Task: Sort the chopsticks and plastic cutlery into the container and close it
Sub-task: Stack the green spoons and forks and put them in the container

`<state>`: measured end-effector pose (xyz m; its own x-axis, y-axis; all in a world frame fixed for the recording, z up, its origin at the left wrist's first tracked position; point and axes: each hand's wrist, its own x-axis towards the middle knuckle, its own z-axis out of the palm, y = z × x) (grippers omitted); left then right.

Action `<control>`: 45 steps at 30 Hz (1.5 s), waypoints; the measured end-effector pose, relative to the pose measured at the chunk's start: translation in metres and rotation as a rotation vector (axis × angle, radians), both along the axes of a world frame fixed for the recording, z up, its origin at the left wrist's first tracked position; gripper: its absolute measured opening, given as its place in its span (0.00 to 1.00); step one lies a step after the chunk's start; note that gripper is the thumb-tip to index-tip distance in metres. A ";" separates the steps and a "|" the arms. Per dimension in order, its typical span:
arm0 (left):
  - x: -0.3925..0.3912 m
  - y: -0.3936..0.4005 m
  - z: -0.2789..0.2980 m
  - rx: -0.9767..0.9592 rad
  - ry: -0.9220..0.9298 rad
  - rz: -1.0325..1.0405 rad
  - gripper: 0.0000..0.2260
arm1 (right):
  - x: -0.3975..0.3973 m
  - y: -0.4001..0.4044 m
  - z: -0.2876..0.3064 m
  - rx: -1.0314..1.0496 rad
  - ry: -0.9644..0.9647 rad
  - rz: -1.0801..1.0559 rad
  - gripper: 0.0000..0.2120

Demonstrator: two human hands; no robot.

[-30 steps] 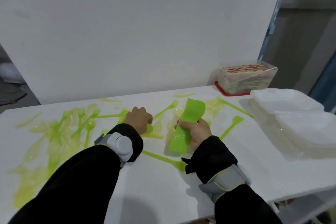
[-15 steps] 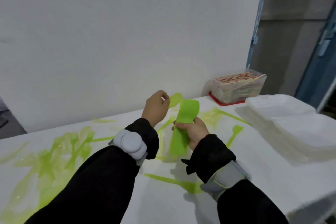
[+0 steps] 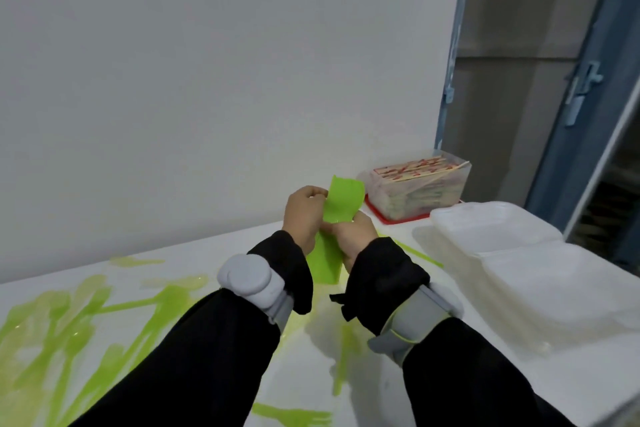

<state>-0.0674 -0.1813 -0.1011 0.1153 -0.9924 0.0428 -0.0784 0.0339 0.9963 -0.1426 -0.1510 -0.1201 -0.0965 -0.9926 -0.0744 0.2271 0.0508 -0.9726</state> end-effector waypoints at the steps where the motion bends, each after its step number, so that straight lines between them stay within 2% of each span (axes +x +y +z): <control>1: -0.008 -0.005 0.004 0.003 -0.004 -0.021 0.13 | -0.008 -0.007 0.004 -0.012 0.014 0.003 0.10; 5: -0.049 -0.020 0.030 0.132 -0.009 -0.142 0.10 | -0.047 -0.034 0.017 -0.054 0.037 -0.013 0.12; 8: -0.074 -0.035 0.052 0.350 0.261 -0.342 0.14 | -0.084 -0.054 0.034 0.037 -0.213 -0.030 0.18; 10: -0.091 -0.046 0.058 0.387 0.318 -0.495 0.20 | -0.112 -0.070 0.046 0.058 -0.292 0.003 0.18; 13: -0.116 -0.054 0.058 0.374 0.261 -0.638 0.23 | -0.144 -0.090 0.057 -0.050 -0.332 0.150 0.11; 16: -0.139 -0.068 0.058 0.345 0.158 -0.572 0.22 | -0.165 -0.108 0.059 -0.159 -0.289 0.275 0.12; 18: -0.151 -0.082 0.060 0.367 0.126 -0.558 0.21 | -0.178 -0.117 0.064 -0.152 -0.195 0.302 0.14; 20: -0.159 -0.093 0.063 0.373 0.104 -0.559 0.20 | -0.197 -0.124 0.071 -0.136 -0.021 0.365 0.13; 22: -0.162 -0.105 0.065 0.340 -0.006 -0.534 0.18 | -0.221 -0.133 0.077 -0.154 0.204 0.464 0.05; 24: -0.167 -0.120 0.068 0.309 -0.125 -0.508 0.16 | -0.252 -0.157 0.073 -0.216 0.595 0.467 0.08; 27: -0.169 -0.135 0.069 0.295 -0.218 -0.396 0.10 | -0.286 -0.185 0.056 -0.188 1.242 0.242 0.15; 29: -0.170 -0.146 0.065 0.313 -0.220 -0.341 0.05 | -0.293 -0.188 0.045 -0.137 1.566 0.300 0.17; 31: -0.172 -0.155 0.059 0.301 -0.221 -0.304 0.03 | -0.288 -0.188 0.035 -0.157 1.752 0.424 0.19; 33: -0.174 -0.163 0.055 0.273 -0.252 -0.255 0.01 | -0.281 -0.190 0.027 -0.176 1.804 0.389 0.21; 34: -0.176 -0.167 0.054 0.261 -0.279 -0.234 0.03 | -0.279 -0.192 0.024 -0.196 1.812 0.308 0.20; 35: -0.177 -0.170 0.053 0.249 -0.325 -0.226 0.05 | -0.281 -0.196 0.023 -0.214 1.785 0.219 0.18; 37: -0.177 -0.174 0.052 0.223 -0.487 -0.248 0.07 | -0.286 -0.208 0.028 -0.249 1.497 0.038 0.16; 38: -0.178 -0.176 0.051 0.218 -0.569 -0.282 0.08 | -0.290 -0.214 0.033 -0.239 1.232 -0.029 0.16; 39: -0.178 -0.177 0.050 0.223 -0.620 -0.332 0.08 | -0.292 -0.220 0.037 -0.197 0.872 -0.060 0.17; 41: -0.181 -0.177 0.048 0.273 -0.599 -0.455 0.05 | -0.294 -0.230 0.046 -0.023 0.135 0.094 0.18; 42: -0.183 -0.176 0.047 0.308 -0.561 -0.509 0.04 | -0.293 -0.232 0.046 0.061 -0.090 0.199 0.18; 43: -0.185 -0.176 0.046 0.339 -0.527 -0.546 0.04 | -0.292 -0.235 0.045 0.113 -0.210 0.289 0.17; 45: -0.189 -0.174 0.044 0.374 -0.485 -0.567 0.05 | -0.286 -0.235 0.042 0.135 -0.300 0.377 0.15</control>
